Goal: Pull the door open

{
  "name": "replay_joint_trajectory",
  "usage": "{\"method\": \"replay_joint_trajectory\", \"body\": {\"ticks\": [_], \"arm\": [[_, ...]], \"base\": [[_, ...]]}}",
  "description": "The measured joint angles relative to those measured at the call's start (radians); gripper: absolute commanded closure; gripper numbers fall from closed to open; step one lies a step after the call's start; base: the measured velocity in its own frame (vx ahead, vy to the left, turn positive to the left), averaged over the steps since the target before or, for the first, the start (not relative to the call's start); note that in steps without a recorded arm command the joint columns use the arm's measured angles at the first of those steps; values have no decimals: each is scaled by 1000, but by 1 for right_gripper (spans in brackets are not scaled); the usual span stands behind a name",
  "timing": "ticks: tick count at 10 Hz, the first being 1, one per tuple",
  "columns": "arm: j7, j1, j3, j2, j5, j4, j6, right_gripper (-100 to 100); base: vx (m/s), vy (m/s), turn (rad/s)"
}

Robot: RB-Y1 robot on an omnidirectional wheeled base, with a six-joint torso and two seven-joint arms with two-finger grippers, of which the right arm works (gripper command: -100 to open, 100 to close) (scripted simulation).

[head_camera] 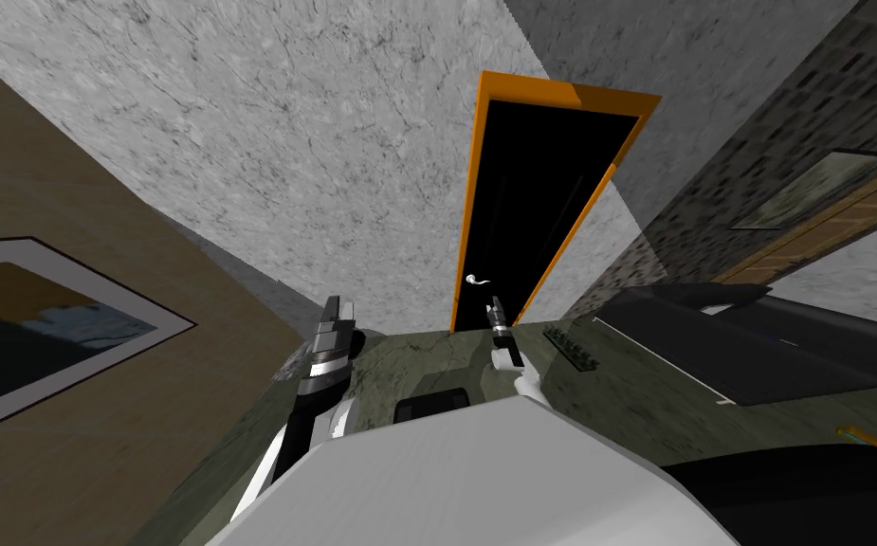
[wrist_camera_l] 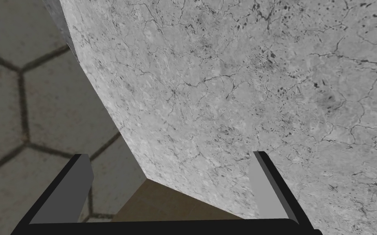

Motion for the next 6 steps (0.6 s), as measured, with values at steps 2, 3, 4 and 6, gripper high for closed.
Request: {"method": "replay_joint_trajectory", "body": {"ticks": [2, 3, 4, 6], "arm": [[-6, -21, -5, -7, -2, 56, -11, -100], [-9, -37, -10, -11, -5, 86, -14, -100], [-11, -47, -12, -13, -5, 109, -16, -100], [-17, -73, -19, -19, -8, 168, -26, -100]], "base": [[30, -74, 151], [31, -75, 72], [29, -82, 129], [42, -90, 119]]}}
